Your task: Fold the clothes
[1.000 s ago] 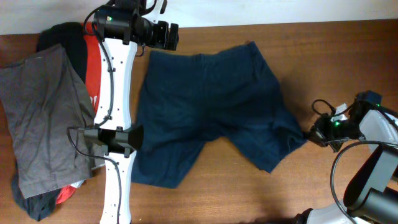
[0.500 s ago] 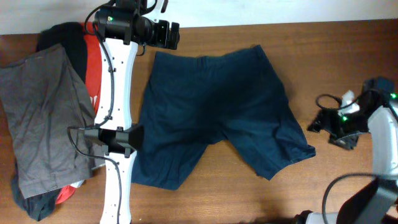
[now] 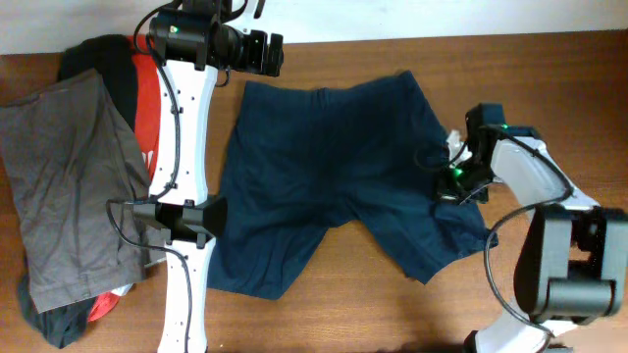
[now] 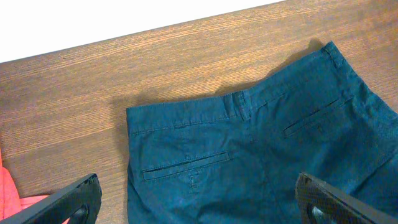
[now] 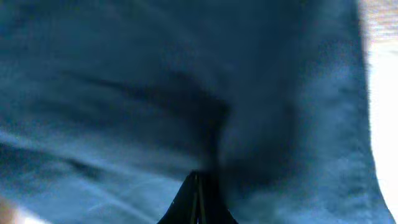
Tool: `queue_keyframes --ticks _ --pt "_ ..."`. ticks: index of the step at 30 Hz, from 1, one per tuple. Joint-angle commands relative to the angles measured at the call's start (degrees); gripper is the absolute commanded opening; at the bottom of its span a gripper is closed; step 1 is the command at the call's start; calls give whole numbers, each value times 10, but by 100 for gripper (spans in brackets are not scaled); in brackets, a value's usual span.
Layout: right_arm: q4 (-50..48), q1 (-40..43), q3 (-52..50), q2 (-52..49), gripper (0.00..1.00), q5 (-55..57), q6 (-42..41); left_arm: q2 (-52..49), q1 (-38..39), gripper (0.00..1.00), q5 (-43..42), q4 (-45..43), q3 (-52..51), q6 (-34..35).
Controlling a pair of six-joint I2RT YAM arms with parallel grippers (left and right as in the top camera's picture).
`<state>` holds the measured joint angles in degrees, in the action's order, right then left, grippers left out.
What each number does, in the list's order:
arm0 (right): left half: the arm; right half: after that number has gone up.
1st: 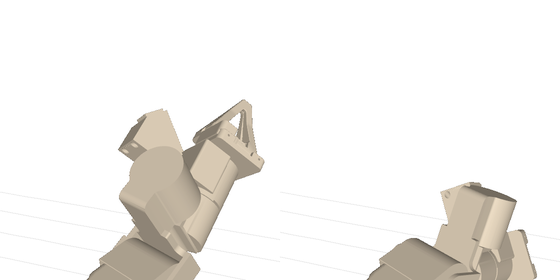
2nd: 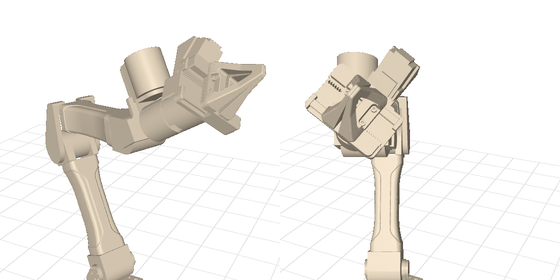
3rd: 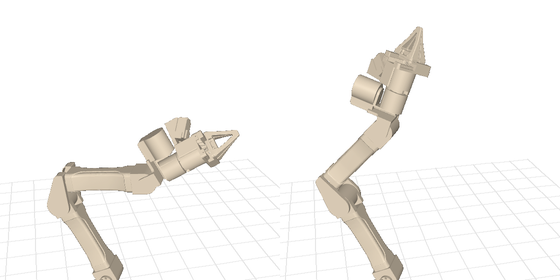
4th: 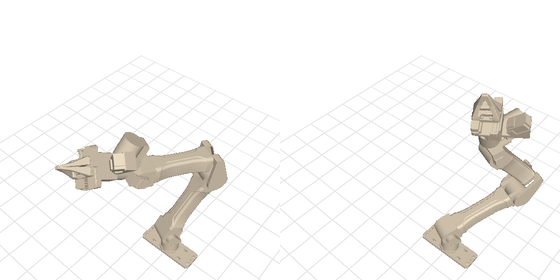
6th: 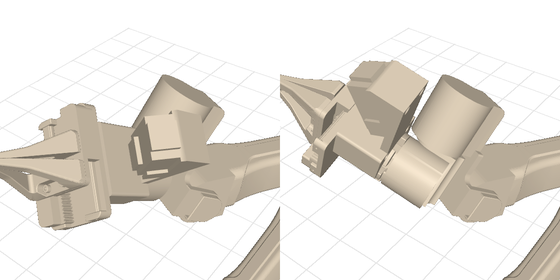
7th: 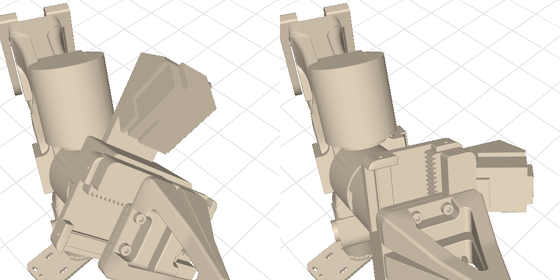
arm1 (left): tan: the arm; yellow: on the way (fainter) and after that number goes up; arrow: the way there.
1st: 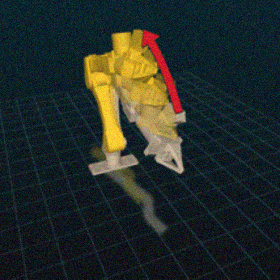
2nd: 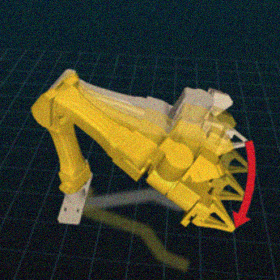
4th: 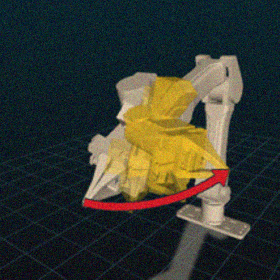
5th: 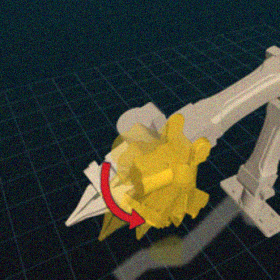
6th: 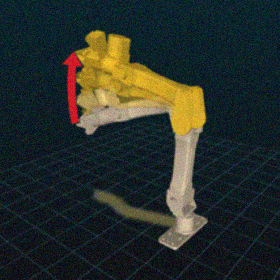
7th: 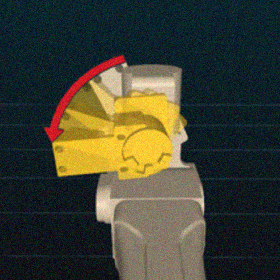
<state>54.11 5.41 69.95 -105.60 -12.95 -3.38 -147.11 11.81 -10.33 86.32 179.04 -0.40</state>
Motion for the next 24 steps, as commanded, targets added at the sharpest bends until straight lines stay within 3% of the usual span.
queue_keyframes --ticks 1,6,10,18,24 --pt "-15 68 -4 -9 4 113 -68 -2 2 99 -4 -1 -2 -11" --pt "-69 163 -4 -9 4 113 -93 -2 2 99 -4 2 -2 -11" --pt "-80 194 -1 -9 4 33 -71 -2 2 99 -4 4 -2 -12" --pt "-29 136 17 26 4 -113 2 -8 1 99 -4 1 -2 -12" --pt "-10 41 15 39 4 -115 4 -40 2 99 -4 18 -2 -12"
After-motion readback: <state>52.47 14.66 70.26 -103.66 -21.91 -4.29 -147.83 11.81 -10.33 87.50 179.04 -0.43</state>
